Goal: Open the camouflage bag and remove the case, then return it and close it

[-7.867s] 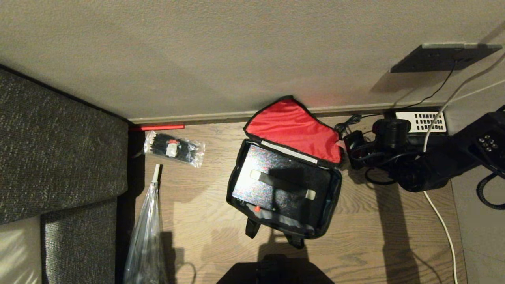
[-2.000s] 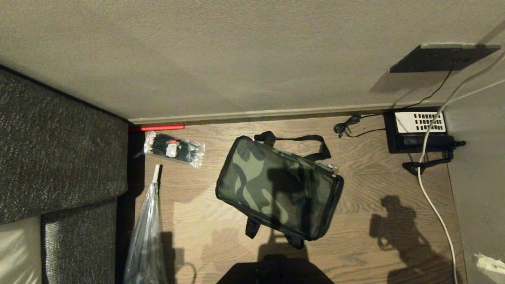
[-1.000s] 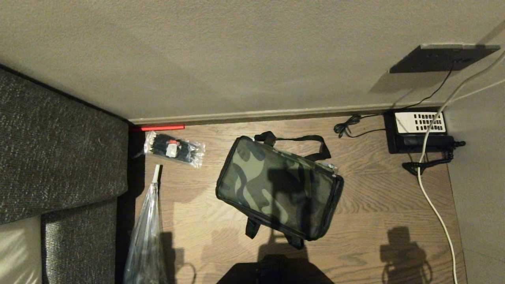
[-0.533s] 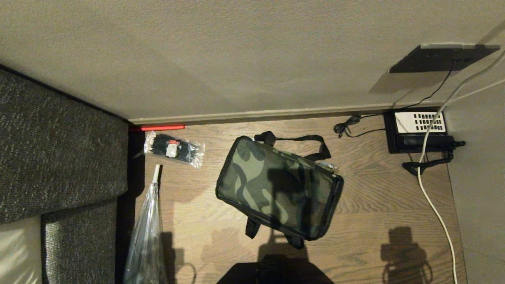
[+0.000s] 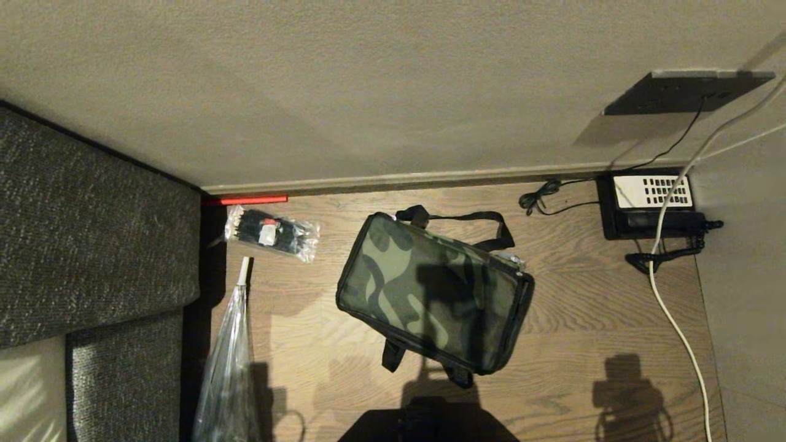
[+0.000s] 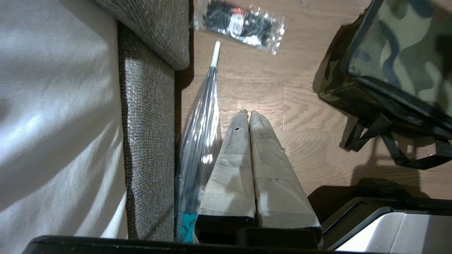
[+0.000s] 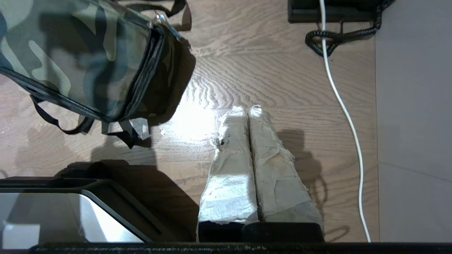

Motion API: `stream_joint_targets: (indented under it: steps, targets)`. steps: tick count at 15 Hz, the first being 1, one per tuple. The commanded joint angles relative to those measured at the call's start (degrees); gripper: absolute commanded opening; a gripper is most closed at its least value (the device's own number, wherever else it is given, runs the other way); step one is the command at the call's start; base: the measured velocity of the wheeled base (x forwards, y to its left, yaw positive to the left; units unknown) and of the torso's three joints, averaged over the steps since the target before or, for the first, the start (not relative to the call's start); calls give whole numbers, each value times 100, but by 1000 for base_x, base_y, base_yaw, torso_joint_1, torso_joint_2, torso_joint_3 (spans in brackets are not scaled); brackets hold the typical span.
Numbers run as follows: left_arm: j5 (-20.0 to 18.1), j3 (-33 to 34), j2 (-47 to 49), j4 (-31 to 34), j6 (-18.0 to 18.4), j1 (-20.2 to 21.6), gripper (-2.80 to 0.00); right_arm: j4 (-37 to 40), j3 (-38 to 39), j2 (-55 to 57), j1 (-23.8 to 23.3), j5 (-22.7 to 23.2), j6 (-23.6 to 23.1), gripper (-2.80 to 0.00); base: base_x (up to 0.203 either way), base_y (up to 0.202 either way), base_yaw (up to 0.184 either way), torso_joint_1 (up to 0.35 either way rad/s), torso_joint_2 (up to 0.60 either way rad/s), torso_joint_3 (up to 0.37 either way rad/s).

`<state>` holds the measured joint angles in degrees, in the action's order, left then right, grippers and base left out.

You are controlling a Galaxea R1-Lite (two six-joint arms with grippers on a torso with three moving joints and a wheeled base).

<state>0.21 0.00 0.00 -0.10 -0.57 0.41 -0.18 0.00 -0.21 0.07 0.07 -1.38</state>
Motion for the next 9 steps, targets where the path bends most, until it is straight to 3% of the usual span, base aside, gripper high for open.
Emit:
stream_joint_targets:
  steps: [1,9]
  targets:
    - [-3,9,0,-8,-5,2,-280,1,0,21,1,1,-3,-280,0,0,0,0,1,161]
    - [-3,9,0,-17,-5,2,-280,1,0,21,1,1,-3,-280,0,0,0,2,1,199]
